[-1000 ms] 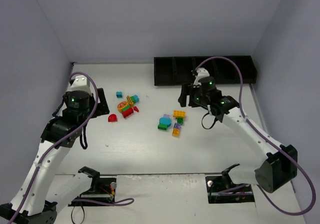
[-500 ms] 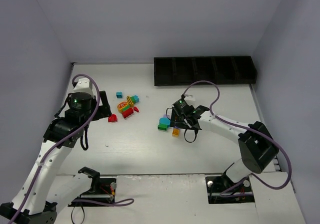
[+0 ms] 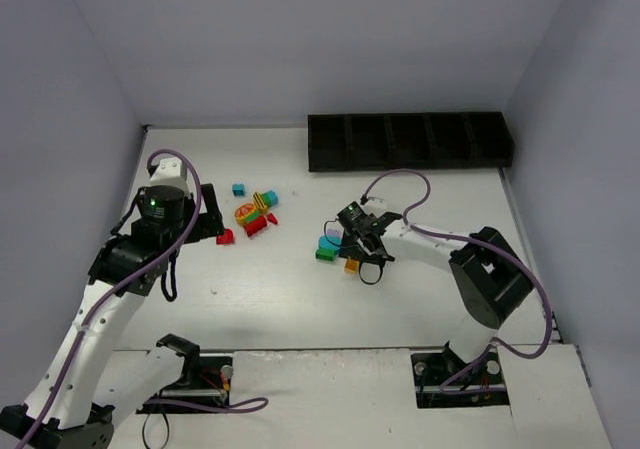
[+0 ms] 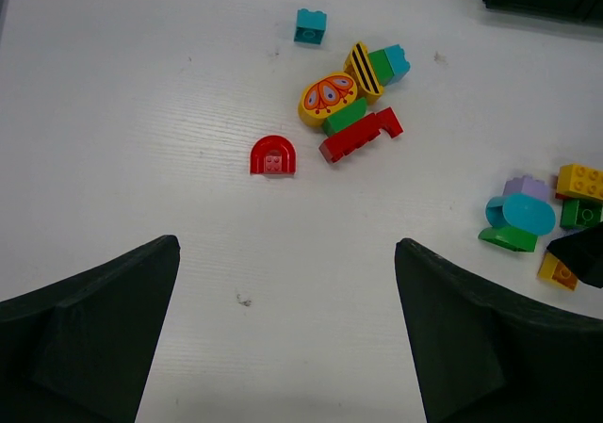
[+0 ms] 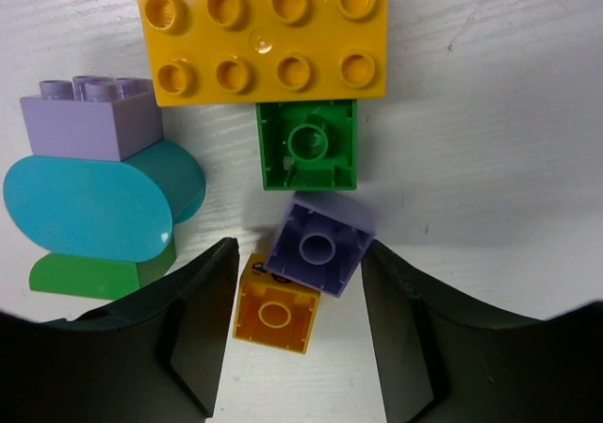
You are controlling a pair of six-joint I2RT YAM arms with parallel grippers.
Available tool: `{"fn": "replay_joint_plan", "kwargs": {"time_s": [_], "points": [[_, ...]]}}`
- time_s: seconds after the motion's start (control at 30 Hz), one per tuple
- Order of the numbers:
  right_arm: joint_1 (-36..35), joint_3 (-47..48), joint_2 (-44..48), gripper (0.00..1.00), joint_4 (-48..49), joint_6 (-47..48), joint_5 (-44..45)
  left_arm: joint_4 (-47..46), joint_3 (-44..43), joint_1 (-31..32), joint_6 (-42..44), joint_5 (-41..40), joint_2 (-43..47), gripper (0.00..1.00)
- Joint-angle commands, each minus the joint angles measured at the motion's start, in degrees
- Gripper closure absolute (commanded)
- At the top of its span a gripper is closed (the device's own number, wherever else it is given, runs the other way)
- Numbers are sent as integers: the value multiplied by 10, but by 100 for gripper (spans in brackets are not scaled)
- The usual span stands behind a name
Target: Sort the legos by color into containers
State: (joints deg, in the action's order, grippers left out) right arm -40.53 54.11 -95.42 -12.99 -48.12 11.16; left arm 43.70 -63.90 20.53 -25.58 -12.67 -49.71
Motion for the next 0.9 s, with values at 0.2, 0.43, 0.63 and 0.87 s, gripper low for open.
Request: {"fn": "replay_joint_plan", "kwargs": {"time_s": [0.2, 0.43, 0.63, 0.87], "points": [[-1, 36, -23, 56, 15, -22, 33, -16, -3, 1, 11, -2, 0, 10], [-1, 29, 14, 86, 6, -8, 60, -24, 1, 1, 12, 0, -6, 10], [-1, 122, 87, 100, -1, 109, 91, -33, -3, 0, 14, 7, -16, 10], [36, 287, 26, 100, 99, 335, 44, -37, 3, 0, 11, 28, -18, 10]]}}
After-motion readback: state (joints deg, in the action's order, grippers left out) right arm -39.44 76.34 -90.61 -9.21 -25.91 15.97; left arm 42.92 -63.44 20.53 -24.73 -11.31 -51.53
